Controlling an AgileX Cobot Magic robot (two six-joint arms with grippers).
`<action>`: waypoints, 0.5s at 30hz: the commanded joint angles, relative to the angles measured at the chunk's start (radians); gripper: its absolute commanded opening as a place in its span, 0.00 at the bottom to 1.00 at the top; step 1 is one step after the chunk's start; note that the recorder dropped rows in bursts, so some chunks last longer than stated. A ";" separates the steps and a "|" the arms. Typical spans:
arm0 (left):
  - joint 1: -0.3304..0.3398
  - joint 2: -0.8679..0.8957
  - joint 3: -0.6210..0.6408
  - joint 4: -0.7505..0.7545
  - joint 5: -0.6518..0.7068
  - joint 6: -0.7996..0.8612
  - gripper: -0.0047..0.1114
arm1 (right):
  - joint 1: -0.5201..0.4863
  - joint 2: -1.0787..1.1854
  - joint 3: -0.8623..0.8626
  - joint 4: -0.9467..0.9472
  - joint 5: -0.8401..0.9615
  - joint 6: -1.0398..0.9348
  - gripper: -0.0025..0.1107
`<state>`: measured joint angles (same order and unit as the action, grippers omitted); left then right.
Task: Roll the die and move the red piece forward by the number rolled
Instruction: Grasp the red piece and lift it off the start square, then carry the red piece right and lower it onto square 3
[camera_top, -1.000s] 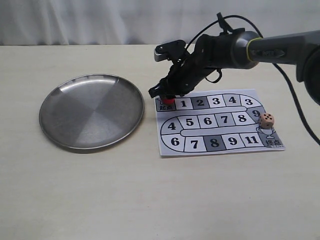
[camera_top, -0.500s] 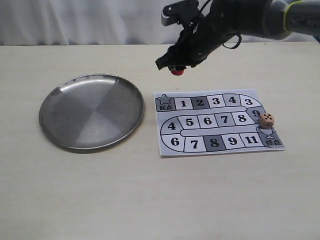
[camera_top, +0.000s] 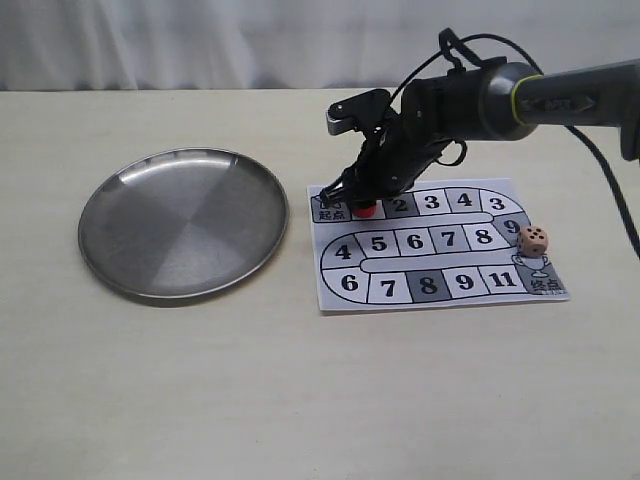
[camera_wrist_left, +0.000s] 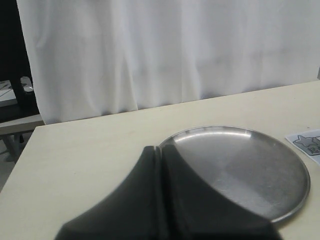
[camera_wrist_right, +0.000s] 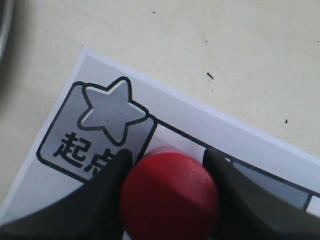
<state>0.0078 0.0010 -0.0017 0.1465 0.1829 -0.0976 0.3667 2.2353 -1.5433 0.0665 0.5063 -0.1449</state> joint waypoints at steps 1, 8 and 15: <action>-0.008 -0.001 0.002 -0.002 -0.010 -0.001 0.04 | -0.004 0.015 0.004 -0.007 0.004 0.003 0.06; -0.008 -0.001 0.002 -0.002 -0.010 -0.001 0.04 | -0.008 -0.087 -0.012 -0.036 0.030 0.003 0.06; -0.008 -0.001 0.002 -0.002 -0.010 -0.001 0.04 | -0.053 -0.203 -0.014 -0.057 0.032 0.021 0.06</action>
<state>0.0078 0.0010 -0.0017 0.1465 0.1829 -0.0976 0.3401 2.0573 -1.5534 0.0219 0.5377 -0.1397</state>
